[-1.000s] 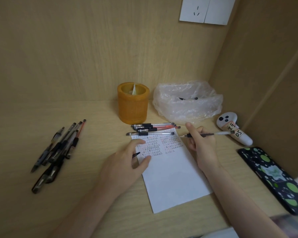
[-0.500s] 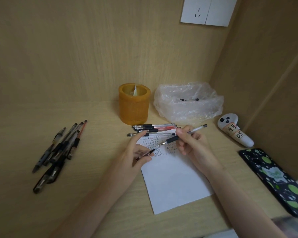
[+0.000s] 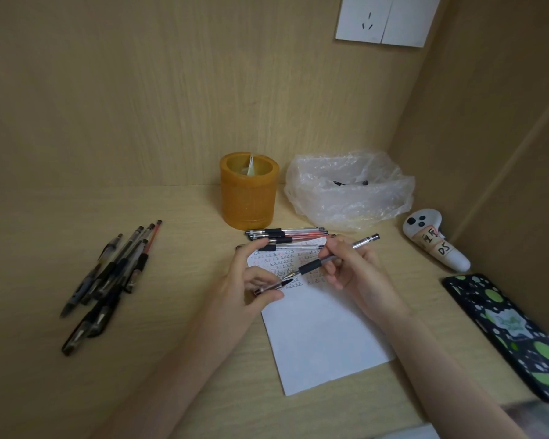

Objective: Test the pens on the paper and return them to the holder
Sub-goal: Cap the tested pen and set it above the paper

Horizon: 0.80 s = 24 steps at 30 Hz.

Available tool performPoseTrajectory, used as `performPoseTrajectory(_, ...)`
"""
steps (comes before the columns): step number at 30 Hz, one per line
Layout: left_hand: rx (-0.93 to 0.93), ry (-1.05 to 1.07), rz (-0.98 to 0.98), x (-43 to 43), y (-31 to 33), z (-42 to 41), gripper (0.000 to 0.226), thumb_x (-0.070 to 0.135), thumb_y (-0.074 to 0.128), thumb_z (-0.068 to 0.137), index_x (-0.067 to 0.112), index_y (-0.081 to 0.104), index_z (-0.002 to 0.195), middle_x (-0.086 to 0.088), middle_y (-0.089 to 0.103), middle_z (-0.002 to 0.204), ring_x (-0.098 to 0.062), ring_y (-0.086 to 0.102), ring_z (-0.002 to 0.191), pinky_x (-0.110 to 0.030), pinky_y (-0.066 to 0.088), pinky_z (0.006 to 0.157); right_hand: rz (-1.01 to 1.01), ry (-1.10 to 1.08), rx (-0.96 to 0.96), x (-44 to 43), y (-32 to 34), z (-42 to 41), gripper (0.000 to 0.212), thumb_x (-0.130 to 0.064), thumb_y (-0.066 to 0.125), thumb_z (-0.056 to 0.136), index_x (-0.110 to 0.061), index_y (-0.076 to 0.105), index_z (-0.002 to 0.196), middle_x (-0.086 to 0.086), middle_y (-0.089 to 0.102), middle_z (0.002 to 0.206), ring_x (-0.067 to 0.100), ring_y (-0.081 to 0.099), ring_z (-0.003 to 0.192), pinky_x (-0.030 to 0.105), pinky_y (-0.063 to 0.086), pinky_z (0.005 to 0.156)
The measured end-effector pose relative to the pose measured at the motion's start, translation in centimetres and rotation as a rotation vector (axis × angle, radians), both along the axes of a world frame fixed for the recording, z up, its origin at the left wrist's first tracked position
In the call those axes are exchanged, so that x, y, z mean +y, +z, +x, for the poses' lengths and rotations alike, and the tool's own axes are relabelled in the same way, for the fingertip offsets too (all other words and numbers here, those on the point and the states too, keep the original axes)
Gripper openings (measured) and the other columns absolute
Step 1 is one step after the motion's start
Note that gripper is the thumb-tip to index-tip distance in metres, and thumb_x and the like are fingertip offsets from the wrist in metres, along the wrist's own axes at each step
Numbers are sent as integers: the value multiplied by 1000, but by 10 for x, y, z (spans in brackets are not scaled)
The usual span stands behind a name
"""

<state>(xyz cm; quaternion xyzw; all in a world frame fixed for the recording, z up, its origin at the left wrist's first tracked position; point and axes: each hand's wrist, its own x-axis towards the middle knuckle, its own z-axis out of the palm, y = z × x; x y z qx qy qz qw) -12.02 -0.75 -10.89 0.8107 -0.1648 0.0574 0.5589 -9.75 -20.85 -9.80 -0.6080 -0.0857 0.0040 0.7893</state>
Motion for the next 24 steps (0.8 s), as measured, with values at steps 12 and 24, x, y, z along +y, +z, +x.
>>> performPoseTrajectory(12, -6, 13, 56, 0, 1, -3, 54, 16, 73, 76, 47, 45, 110, 20, 68, 82, 7, 61, 81, -3, 40, 75, -113, 155, -61, 3, -3, -4, 11, -19, 73, 80, -17, 62, 76, 10, 60, 60, 20, 49, 49, 20, 32, 38)
performPoseTrajectory(24, -119, 143, 74, 1, 2, -5, 12, 14, 76, 72, 17, 74, 83, 18, 64, 67, 1, 62, 62, -5, 41, 63, -175, 62, -62, 1, 0, -3, 16, -3, 74, 65, -18, 68, 62, 6, 60, 55, 10, 45, 44, 17, 35, 41)
